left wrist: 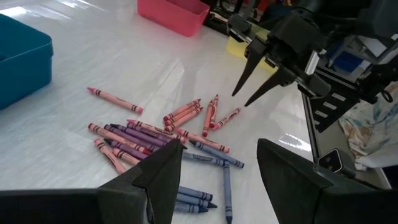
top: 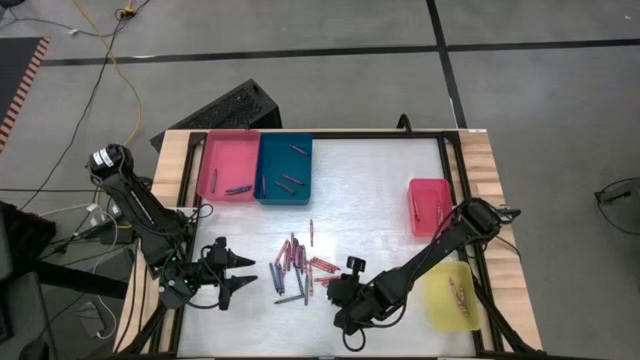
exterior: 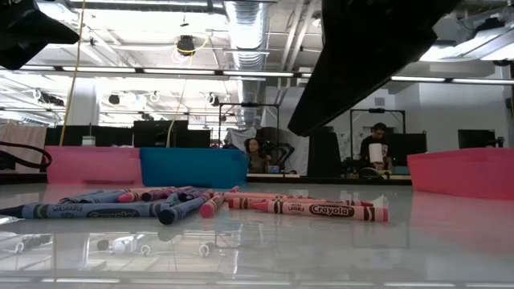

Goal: Sort crayons
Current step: Put the pink crayon into the yellow bin

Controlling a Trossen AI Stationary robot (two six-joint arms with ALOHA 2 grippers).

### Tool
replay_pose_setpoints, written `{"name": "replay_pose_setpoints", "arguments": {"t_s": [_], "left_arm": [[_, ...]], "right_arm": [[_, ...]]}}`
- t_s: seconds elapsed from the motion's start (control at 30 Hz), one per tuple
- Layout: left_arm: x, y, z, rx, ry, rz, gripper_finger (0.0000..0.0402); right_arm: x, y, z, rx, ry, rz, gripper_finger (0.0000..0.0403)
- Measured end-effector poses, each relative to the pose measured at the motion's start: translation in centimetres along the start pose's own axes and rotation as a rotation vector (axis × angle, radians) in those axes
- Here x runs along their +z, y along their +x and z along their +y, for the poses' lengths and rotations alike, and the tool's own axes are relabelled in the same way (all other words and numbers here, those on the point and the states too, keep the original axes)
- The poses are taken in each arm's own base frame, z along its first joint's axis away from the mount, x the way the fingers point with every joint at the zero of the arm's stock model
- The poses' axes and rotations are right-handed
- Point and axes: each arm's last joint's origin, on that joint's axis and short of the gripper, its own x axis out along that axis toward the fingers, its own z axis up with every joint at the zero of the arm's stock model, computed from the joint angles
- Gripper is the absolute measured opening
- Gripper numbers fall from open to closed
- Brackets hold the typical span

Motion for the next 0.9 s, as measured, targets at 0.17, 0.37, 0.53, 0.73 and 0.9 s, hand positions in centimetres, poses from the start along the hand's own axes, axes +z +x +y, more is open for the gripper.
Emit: {"name": "replay_pose_setpoints", "arguments": {"t_s": [0.17,0.37,0.53,0.73,0.9], "left_arm": [[0.0,0.0,0.0,0.001,0.001,0.000,0.0199],[0.0,0.0,0.0,0.003,0.004,0.001,0.0199],[-0.1,0.0,0.1,0.006,0.006,0.003,0.0199],[-0.1,0.0,0.1,0.008,0.001,0.004,0.0199],[-0.1,0.0,0.1,0.009,0.001,0.006,0.0199]], "right_arm": [[-0.4,0.6,0.1,-0.023,0.012,0.009,0.0107],[-1.5,2.3,0.5,-0.057,-0.007,0.033,0.0107],[-2.4,3.7,0.7,-0.080,-0.014,0.059,0.0107],[-3.5,5.1,1.1,-0.105,0.000,0.079,0.0107],[-3.7,5.4,1.1,-0.111,0.029,0.088,0.0105]]}}
